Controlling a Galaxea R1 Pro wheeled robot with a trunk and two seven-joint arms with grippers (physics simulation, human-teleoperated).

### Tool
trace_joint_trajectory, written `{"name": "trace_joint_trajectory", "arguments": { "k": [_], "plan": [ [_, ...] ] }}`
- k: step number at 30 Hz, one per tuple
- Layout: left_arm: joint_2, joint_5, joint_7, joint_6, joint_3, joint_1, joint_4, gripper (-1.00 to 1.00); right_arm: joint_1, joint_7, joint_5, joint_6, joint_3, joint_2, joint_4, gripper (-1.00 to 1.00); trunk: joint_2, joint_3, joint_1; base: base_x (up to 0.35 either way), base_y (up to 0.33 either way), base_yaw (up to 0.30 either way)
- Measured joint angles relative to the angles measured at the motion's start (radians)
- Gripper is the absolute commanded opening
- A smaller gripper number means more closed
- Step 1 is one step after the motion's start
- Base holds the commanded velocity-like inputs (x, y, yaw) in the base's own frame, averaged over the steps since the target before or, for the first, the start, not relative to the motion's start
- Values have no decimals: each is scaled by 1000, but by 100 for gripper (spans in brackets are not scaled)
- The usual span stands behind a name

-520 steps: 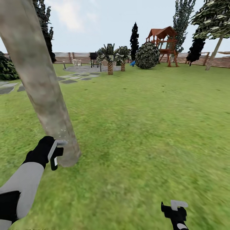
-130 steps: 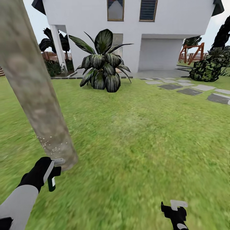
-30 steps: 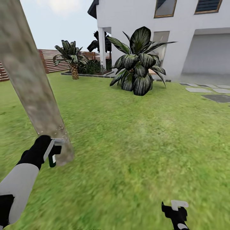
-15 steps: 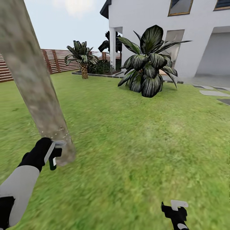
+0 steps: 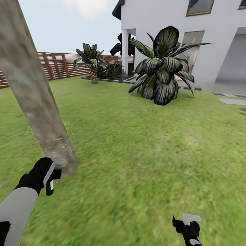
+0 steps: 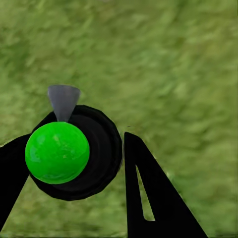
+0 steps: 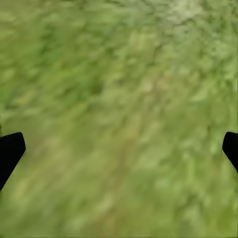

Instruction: In the garden, pick up the pesticide atomizer on the floor and spray pesticide onto both trees until each tree trunk is fully covered.

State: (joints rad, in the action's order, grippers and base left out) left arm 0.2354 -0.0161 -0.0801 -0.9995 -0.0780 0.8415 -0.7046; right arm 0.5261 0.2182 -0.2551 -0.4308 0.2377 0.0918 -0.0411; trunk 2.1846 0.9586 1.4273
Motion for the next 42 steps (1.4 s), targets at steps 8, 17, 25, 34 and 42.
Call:
{"name": "trace_joint_trajectory", "arguments": {
  "k": [8, 17, 25, 34, 42],
  "plan": [
    [-2, 1, -1, 18, -45, -8, 42, -100, 0, 0, 1, 0, 1, 0, 0, 100, 0, 0, 0, 241, -163, 275],
    [-24, 8, -1, 23, -44, -24, 47, -100, 0, 0, 0, 0, 1, 0, 0, 100, 0, 0, 0, 191, -36, 246],
    [-45, 8, -1, 24, -44, -24, 48, -100, 0, 0, 1, 0, -1, 0, 0, 100, 0, 0, 0, 219, -199, 16],
    [-51, 3, -1, 24, -48, -25, 46, -100, 0, 0, 1, 0, -1, 0, 0, 100, 0, 0, 0, 90, -210, 0],
    [-16, -8, -3, 77, -52, -93, 48, -100, 0, 0, 1, 0, -1, 0, 0, 100, 0, 0, 0, 2, -6, 0]
  ]
}}
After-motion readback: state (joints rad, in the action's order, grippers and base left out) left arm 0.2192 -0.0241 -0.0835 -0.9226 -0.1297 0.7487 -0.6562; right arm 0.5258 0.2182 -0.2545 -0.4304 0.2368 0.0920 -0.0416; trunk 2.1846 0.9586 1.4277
